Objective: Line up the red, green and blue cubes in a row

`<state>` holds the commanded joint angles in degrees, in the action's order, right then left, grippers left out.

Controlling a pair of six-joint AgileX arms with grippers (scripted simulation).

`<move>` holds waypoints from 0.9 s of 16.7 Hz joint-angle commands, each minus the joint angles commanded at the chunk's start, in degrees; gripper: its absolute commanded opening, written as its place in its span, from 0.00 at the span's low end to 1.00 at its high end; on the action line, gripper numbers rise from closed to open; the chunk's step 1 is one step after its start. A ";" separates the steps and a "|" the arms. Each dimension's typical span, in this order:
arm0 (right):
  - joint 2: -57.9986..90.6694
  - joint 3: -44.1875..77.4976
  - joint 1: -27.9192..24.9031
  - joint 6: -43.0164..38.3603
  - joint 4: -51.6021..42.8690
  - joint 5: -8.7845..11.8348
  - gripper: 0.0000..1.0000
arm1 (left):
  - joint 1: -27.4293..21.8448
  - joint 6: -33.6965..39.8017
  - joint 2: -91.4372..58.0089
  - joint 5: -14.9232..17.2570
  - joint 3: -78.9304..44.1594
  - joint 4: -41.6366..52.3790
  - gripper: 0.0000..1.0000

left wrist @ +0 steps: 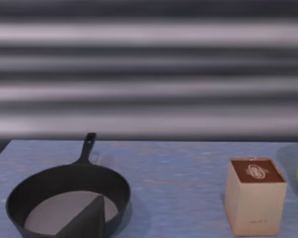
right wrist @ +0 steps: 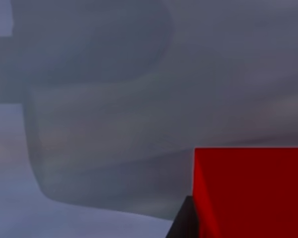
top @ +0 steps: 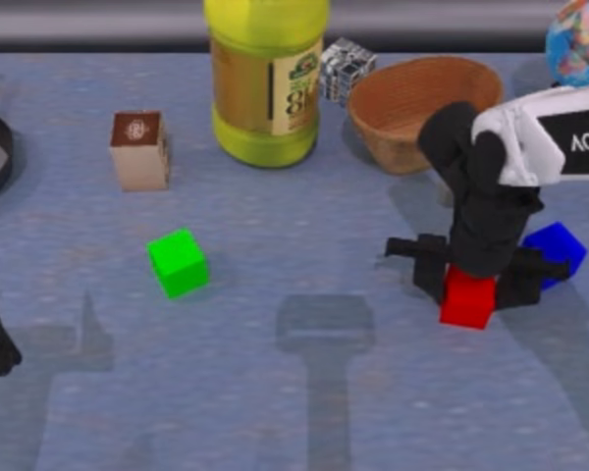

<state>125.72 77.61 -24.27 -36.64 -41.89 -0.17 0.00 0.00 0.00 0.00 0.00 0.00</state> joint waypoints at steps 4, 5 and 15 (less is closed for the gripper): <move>0.00 0.00 0.00 0.00 0.00 0.00 0.00 | 0.00 0.00 0.00 0.00 0.00 0.00 1.00; 0.00 0.00 0.00 0.00 0.00 0.00 0.00 | 0.00 0.00 0.00 0.00 0.00 0.00 1.00; -6.58 6.08 -0.21 0.47 -12.27 -0.76 0.00 | 0.00 0.00 0.00 0.00 0.00 0.00 1.00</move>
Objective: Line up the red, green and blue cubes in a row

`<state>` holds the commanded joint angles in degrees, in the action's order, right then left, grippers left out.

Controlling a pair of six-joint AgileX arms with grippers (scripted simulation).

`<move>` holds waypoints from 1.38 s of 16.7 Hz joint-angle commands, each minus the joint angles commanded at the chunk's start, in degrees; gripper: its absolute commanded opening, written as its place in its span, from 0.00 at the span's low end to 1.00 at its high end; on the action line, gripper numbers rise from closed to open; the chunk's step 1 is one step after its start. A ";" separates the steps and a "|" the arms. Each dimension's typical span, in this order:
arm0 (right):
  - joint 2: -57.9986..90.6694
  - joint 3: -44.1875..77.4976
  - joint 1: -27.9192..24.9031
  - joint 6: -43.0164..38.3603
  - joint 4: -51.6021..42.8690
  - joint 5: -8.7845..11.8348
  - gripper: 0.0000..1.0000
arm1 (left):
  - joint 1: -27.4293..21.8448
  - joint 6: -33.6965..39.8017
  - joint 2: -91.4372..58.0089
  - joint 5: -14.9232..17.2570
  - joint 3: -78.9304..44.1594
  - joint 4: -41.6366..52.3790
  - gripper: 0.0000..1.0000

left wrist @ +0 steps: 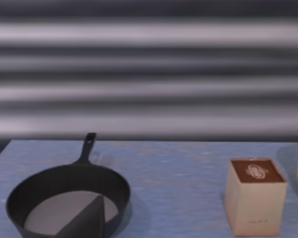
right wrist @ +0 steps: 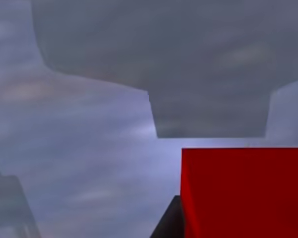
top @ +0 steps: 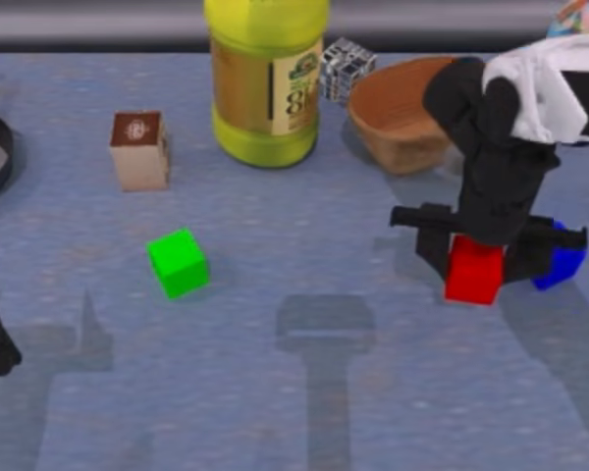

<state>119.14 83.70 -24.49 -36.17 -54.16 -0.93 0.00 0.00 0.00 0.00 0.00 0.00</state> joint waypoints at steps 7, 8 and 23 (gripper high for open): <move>-1.43 1.50 0.06 0.00 -2.45 0.04 0.00 | 0.00 0.00 0.00 0.00 0.00 0.00 1.00; -0.89 2.19 -0.45 -0.30 -2.89 0.02 0.00 | 0.00 0.00 0.00 0.00 0.00 0.00 1.00; 23.94 49.14 -26.96 -16.27 -24.96 -0.70 0.00 | 0.00 0.00 0.00 0.00 0.00 0.00 1.00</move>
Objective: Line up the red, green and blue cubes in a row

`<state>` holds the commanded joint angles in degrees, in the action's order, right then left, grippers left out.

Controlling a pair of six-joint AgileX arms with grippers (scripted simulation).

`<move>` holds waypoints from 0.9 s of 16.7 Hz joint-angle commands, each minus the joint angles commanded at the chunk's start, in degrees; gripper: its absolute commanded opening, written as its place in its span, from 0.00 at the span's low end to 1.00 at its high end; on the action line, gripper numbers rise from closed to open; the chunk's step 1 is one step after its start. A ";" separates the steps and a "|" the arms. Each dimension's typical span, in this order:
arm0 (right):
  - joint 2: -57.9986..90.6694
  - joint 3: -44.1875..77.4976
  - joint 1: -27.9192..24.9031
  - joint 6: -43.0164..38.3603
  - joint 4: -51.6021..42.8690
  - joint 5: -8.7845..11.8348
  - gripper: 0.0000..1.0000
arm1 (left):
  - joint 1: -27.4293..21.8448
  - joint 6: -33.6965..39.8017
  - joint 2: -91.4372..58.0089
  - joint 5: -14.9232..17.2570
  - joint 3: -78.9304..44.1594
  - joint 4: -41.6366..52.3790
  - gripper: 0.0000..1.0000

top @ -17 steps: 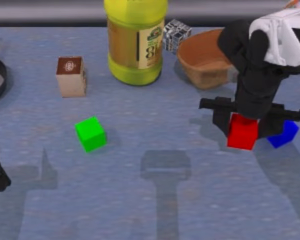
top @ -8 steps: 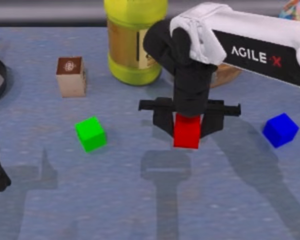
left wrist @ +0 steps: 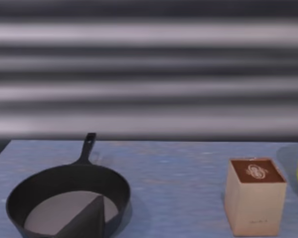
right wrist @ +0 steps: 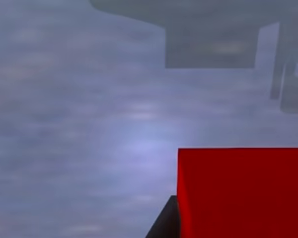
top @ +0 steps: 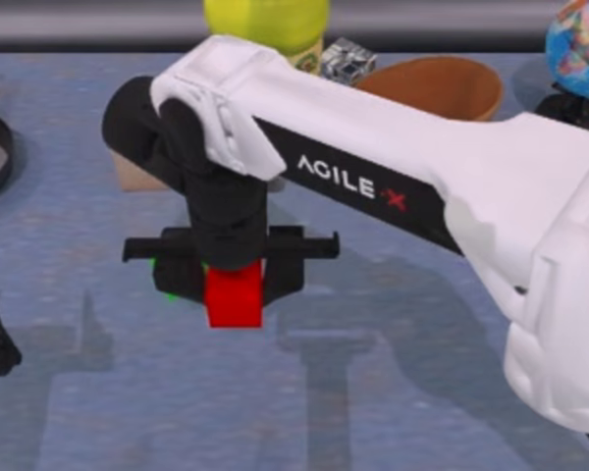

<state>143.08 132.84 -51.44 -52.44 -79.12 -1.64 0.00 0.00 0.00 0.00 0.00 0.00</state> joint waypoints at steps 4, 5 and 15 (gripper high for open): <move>0.35 0.65 -0.49 -0.27 -0.34 -0.03 0.00 | 0.00 0.00 0.00 0.00 0.00 0.00 1.00; 0.12 0.55 -0.28 -0.32 -0.18 0.07 0.00 | 0.00 0.00 0.00 0.00 0.00 0.00 1.00; 1.90 -12.23 -0.48 -0.28 14.11 -0.04 0.00 | 0.00 0.00 0.00 0.00 0.00 0.00 1.00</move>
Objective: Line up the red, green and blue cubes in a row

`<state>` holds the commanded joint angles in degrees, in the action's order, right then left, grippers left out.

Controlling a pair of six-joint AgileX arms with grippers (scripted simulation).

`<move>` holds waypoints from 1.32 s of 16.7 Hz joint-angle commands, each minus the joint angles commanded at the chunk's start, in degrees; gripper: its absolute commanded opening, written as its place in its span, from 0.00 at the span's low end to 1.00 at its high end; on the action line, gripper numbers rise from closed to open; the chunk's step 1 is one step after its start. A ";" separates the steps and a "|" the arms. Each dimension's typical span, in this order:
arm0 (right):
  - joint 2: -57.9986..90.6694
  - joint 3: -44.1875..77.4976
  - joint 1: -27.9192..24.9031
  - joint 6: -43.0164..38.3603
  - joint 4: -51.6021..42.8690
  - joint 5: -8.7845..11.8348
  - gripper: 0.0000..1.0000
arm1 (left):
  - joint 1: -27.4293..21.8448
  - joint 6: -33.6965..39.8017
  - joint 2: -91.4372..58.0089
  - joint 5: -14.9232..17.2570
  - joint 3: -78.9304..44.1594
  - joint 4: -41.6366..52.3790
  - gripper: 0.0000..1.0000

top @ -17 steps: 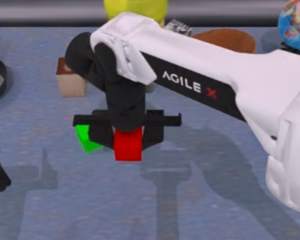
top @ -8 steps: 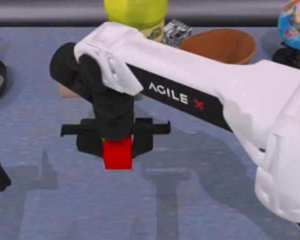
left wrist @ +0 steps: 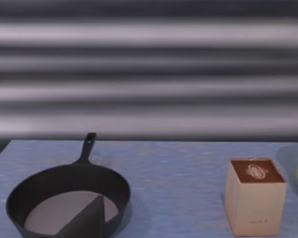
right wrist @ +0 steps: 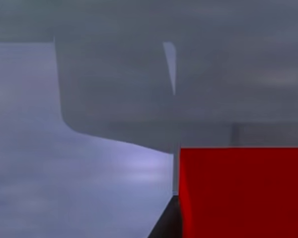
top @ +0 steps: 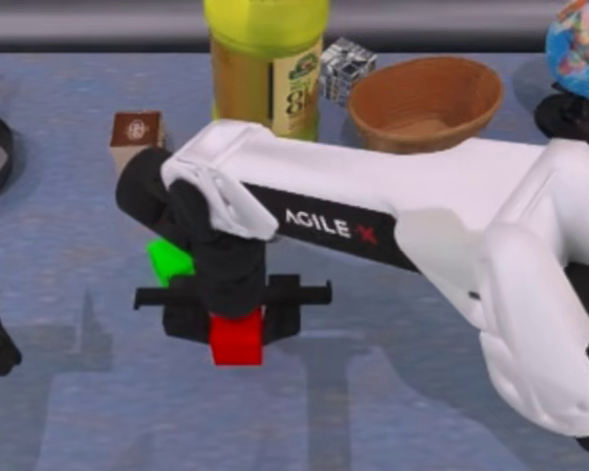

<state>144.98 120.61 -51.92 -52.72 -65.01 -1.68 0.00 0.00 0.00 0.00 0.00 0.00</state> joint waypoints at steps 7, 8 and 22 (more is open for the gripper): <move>0.03 -0.12 -0.01 0.00 0.12 -0.01 0.23 | 0.00 0.00 0.00 0.00 0.00 0.00 1.00; 0.03 -0.12 -0.01 0.00 0.12 -0.01 0.30 | 0.00 0.00 0.00 0.00 0.00 0.00 1.00; 0.03 -0.12 -0.01 0.00 0.12 -0.01 1.00 | 0.00 0.00 0.00 0.00 0.00 0.00 1.00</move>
<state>145.01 120.48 -51.93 -52.72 -64.88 -1.69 0.00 0.00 0.00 0.00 0.00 0.00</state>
